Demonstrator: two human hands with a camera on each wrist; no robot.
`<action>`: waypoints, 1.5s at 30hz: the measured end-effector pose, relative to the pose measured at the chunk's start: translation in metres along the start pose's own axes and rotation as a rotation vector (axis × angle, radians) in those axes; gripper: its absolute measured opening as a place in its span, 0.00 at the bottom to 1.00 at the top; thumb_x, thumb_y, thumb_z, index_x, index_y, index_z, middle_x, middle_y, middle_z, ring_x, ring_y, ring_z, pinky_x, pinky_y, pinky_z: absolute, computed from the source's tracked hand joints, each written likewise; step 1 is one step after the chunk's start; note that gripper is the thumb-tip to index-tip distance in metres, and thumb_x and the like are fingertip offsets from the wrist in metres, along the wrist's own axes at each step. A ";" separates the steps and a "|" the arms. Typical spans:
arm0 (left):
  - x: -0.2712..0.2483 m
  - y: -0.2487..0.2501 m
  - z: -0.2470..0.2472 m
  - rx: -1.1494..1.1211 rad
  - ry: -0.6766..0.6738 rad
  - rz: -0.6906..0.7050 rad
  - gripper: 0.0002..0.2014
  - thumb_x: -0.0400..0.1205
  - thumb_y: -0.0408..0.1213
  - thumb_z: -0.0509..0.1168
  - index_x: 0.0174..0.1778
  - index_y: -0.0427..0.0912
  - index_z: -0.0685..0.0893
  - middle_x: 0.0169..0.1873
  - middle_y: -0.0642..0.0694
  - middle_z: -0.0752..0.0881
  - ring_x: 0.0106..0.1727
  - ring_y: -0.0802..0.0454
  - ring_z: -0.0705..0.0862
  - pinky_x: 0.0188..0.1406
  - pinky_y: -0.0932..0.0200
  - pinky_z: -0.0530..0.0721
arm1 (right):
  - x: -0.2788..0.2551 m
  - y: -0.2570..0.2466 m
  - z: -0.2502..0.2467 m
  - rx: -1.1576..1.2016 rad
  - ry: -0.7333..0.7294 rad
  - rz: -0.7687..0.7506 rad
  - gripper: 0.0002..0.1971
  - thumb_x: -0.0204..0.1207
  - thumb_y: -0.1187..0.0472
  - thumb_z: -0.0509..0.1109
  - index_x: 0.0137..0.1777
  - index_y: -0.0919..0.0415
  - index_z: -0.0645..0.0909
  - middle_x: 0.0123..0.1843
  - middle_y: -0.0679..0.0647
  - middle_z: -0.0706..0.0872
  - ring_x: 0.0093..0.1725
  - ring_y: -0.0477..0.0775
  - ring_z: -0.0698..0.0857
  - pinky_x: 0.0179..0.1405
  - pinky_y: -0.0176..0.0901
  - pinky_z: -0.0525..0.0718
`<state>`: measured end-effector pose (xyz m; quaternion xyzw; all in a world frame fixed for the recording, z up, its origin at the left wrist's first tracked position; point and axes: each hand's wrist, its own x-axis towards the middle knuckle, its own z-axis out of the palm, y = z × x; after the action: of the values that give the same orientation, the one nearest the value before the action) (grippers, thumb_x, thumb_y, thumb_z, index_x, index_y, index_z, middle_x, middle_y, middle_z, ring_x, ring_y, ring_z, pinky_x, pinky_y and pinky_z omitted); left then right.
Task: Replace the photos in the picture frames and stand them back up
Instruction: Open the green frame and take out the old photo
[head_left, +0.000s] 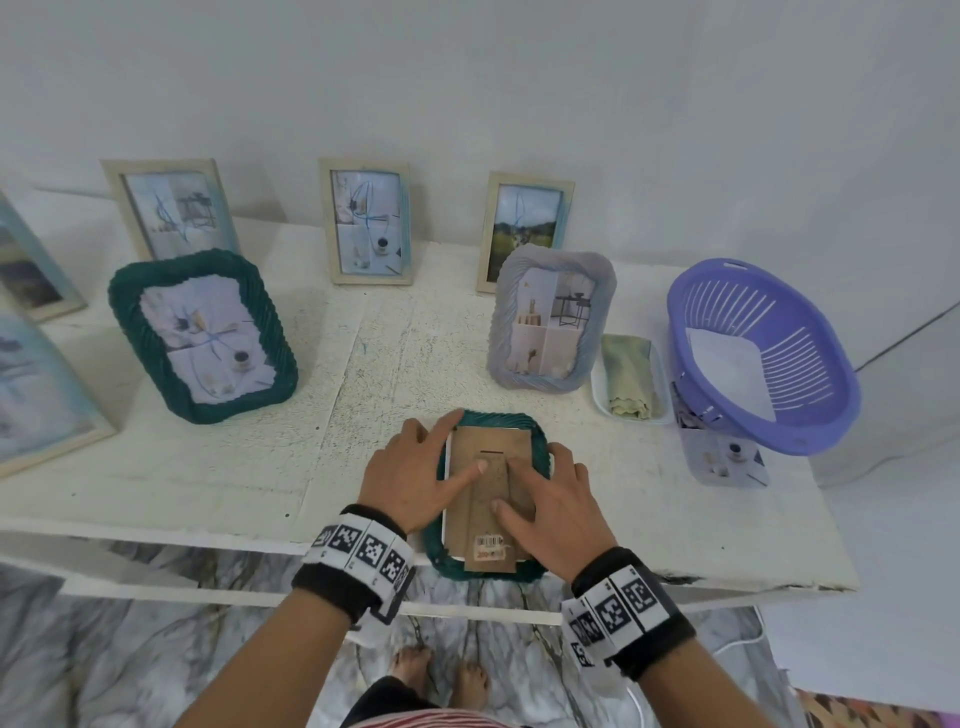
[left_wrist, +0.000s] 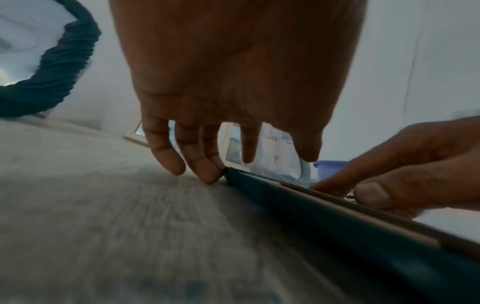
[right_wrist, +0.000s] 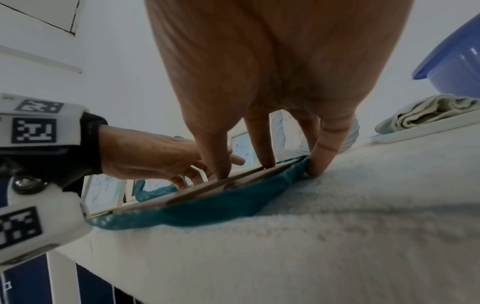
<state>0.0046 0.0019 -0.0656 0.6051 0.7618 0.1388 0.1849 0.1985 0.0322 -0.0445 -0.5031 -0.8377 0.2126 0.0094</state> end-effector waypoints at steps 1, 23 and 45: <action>0.002 0.001 -0.002 0.077 -0.037 0.012 0.40 0.75 0.77 0.45 0.82 0.63 0.57 0.58 0.46 0.74 0.56 0.48 0.79 0.53 0.51 0.80 | 0.000 0.000 0.000 0.005 -0.002 0.001 0.28 0.79 0.40 0.62 0.77 0.47 0.67 0.73 0.59 0.61 0.65 0.60 0.67 0.61 0.49 0.76; -0.024 -0.018 0.028 0.058 0.025 0.014 0.51 0.70 0.80 0.44 0.86 0.54 0.48 0.85 0.51 0.53 0.83 0.47 0.51 0.81 0.45 0.53 | -0.009 0.022 0.001 0.129 0.140 -0.185 0.15 0.79 0.55 0.66 0.66 0.49 0.78 0.72 0.61 0.72 0.61 0.63 0.73 0.55 0.57 0.83; -0.023 -0.018 0.028 0.024 0.028 0.014 0.52 0.71 0.80 0.47 0.86 0.53 0.46 0.86 0.55 0.53 0.85 0.50 0.47 0.81 0.48 0.47 | -0.024 0.043 0.002 0.043 -0.001 -0.431 0.24 0.73 0.58 0.51 0.64 0.55 0.81 0.65 0.62 0.79 0.63 0.65 0.73 0.56 0.53 0.83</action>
<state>0.0063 -0.0253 -0.0958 0.6106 0.7616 0.1396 0.1661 0.2458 0.0289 -0.0572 -0.3118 -0.9212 0.2235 0.0650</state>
